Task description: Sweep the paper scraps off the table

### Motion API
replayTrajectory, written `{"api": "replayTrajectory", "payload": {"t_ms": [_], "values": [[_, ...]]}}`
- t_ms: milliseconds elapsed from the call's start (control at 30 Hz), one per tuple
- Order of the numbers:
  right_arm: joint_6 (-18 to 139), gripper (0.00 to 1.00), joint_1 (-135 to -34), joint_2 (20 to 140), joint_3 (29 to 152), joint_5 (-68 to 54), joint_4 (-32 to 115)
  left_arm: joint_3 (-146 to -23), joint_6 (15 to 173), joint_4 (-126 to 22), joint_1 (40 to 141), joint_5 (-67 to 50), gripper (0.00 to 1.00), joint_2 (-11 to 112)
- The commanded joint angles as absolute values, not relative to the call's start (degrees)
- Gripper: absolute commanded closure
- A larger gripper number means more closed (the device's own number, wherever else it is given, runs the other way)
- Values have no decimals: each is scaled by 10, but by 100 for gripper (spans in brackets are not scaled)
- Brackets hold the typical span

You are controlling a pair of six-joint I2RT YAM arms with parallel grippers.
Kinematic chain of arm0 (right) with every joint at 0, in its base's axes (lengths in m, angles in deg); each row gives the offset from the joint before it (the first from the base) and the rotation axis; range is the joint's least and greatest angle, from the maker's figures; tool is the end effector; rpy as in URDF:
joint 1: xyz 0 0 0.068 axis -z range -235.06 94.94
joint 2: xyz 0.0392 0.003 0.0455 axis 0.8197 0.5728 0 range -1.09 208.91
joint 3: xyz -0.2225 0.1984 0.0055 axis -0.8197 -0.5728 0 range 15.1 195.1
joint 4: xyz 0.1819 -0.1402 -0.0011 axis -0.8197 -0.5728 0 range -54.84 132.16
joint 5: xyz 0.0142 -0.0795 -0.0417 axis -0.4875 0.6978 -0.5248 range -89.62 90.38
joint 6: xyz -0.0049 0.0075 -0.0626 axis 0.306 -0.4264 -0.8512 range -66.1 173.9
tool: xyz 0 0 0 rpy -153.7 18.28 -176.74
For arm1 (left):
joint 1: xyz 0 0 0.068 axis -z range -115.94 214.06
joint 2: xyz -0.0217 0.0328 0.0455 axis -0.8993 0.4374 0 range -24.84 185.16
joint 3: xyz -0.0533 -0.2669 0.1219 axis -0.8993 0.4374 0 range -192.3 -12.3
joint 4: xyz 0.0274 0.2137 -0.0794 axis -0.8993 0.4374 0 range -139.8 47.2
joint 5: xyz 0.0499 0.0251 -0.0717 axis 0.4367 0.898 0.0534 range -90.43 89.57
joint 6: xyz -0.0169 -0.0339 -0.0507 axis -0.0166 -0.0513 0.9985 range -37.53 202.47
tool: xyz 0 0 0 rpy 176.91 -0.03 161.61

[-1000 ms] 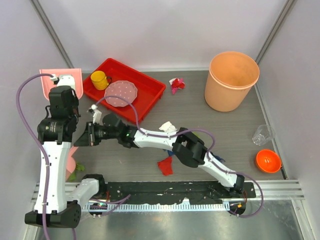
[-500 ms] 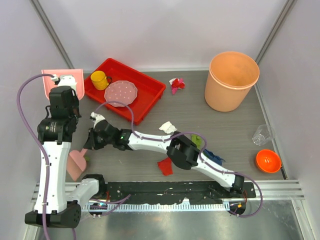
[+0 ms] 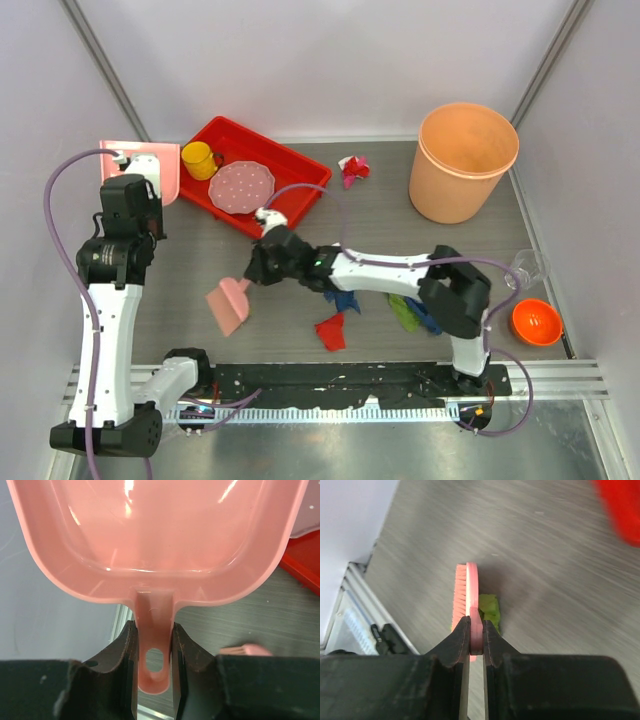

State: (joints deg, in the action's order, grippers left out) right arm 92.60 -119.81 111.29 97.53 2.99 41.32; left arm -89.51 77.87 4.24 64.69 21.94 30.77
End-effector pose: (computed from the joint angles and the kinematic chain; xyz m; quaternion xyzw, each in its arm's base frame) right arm 0.1932 0.4045 0.2659 -0.1850 0.8494 0.3755 0.3215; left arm 0.1305 0.0171 0.4225 -0.0541 0.8632 0.1863 0.4661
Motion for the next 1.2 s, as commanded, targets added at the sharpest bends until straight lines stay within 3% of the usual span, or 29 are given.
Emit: {"api": "replayTrajectory", "payload": {"t_ms": [0, 300, 733, 967, 1167], "values": [[877, 99, -1146, 1014, 854, 75, 381, -900, 762, 43, 643, 163, 100, 304], [785, 99, -1038, 837, 721, 62, 315, -901, 719, 78, 643, 76, 100, 308], [575, 99, -1033, 755, 897, -185, 196, -881, 663, 126, 643, -3, 100, 319], [446, 99, -1034, 707, 904, -274, 79, -853, 650, 132, 643, -2, 100, 318], [439, 99, -1050, 689, 875, -349, 21, -853, 650, 137, 643, -3, 100, 325]]}}
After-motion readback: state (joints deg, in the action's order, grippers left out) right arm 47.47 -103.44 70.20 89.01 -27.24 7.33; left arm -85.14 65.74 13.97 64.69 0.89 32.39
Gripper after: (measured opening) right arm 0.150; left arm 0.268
